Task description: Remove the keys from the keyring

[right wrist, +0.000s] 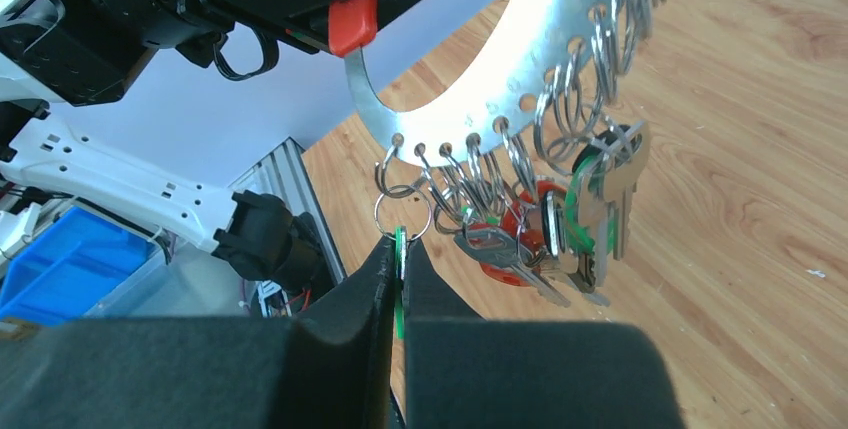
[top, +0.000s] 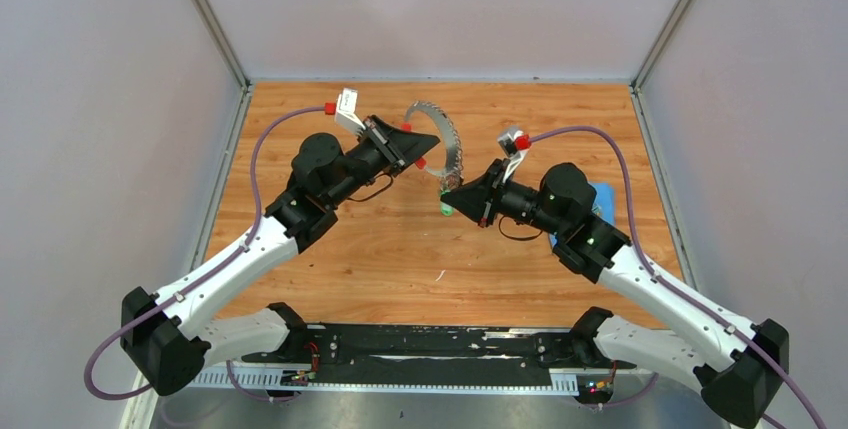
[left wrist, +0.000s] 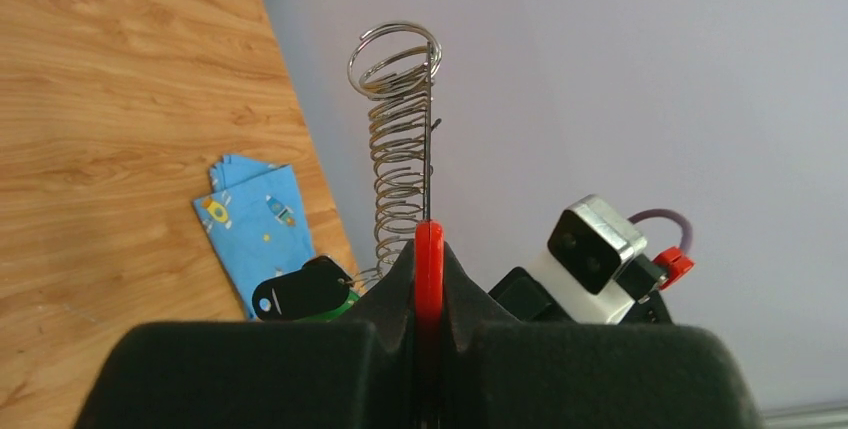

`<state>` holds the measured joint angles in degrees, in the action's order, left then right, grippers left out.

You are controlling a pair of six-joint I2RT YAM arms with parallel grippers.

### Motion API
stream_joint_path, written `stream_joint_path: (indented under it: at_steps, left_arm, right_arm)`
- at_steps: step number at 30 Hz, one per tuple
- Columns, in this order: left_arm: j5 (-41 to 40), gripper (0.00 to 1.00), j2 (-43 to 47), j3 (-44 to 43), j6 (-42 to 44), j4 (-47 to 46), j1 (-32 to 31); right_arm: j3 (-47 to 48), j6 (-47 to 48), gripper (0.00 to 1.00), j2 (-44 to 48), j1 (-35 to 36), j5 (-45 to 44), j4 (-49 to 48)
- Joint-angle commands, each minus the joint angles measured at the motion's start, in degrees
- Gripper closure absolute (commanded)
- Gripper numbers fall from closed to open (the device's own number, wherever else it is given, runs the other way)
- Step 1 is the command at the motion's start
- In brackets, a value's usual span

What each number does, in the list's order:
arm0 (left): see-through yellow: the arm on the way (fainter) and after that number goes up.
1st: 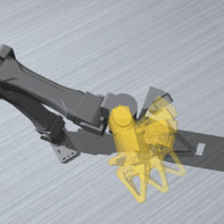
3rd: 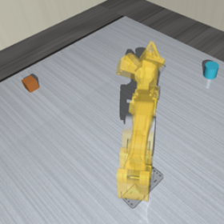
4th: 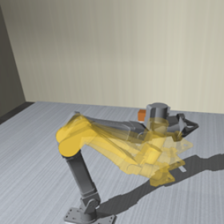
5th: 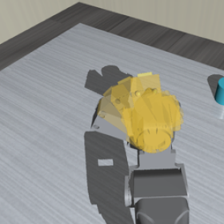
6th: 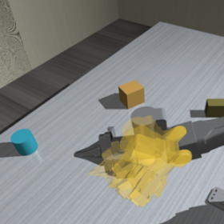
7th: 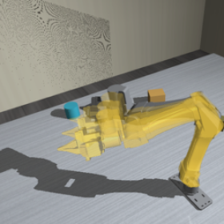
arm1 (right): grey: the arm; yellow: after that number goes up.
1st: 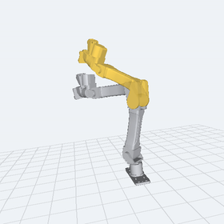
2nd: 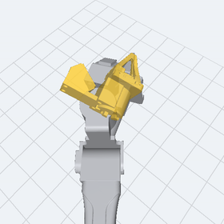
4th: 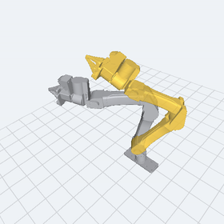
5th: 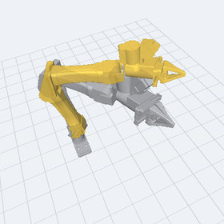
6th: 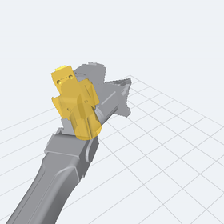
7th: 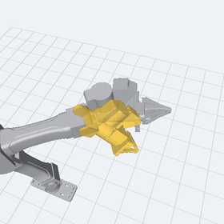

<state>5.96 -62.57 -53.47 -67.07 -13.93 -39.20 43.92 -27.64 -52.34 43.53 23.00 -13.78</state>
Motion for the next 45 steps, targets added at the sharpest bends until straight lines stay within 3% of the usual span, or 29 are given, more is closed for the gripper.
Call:
stream_joint_path:
  at_steps: [1,18,45]
  left_arm:
    - [3.19,1.00,1.36,-1.44,9.09,-1.50,-0.35]
    - [5.34,1.00,2.47,-0.06,20.56,-1.31,-1.59]
    - [2.34,1.00,1.49,0.63,24.62,-0.89,-3.97]
  right_arm:
    - [4.95,4.78,0.99,0.26,0.92,0.26,8.43]
    - [12.16,8.46,0.99,-2.39,0.91,0.10,18.85]
    - [15.31,4.95,0.99,-3.27,0.84,-3.18,25.62]
